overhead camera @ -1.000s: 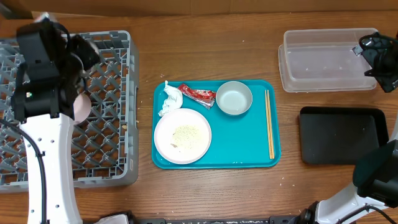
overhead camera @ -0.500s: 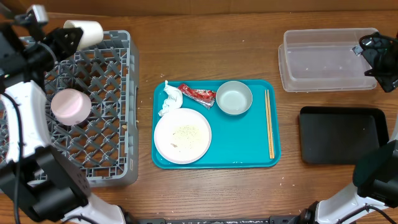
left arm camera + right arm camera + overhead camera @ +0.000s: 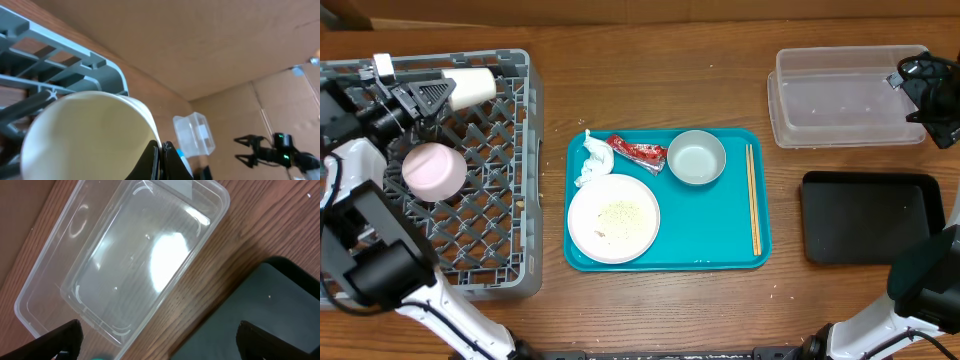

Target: Sort waste into correct bins and load items into the dishwasher

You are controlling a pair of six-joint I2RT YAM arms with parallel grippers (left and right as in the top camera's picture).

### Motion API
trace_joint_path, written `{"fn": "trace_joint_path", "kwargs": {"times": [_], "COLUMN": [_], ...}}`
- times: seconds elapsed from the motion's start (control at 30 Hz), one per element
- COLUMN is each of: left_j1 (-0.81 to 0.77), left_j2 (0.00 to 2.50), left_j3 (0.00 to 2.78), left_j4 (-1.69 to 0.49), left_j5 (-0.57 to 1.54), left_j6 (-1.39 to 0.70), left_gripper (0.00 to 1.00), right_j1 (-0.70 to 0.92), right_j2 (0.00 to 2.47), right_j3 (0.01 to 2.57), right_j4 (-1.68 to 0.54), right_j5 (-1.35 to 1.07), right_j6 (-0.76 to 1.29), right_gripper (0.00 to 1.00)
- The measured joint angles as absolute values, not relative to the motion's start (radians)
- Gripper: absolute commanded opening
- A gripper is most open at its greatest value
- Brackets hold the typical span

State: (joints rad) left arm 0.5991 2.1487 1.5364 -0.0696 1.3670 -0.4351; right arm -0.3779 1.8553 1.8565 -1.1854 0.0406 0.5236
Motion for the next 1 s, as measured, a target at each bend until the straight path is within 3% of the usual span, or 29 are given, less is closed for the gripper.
{"fn": "trace_joint_path", "kwargs": {"times": [0.3, 0.57, 0.77, 0.93, 1.0], "left_j1": [0.599, 0.600, 0.619, 0.668, 0.690], "left_j2": [2.243, 2.245, 2.245, 2.253, 2.255], "left_j3": [1.536, 1.536, 1.536, 1.540, 1.544], "left_j4": [0.195, 0.234, 0.256, 0.511, 0.712], "left_j5": [1.437, 1.440, 1.448, 1.500, 1.520], "left_j6": [-0.630, -0.676, -0.702, -0.834, -0.953], "left_gripper": [0.11, 0.11, 0.19, 0.22, 0.34], "right_j1": [-0.378, -0.378, -0.378, -0.378, -0.378], "right_j2": [1.855, 1.855, 1.855, 1.855, 1.855], "right_j3": [1.856, 1.856, 1.856, 1.856, 1.856], "right_j4": [-1.185, -1.186, -1.185, -1.186, -1.185], "right_j5": [0.040, 0.040, 0.040, 0.039, 0.039], "right_j6": [0.524, 0.524, 0.524, 0.524, 0.524], "right_gripper": [1.00, 1.00, 1.00, 1.00, 1.00]}}
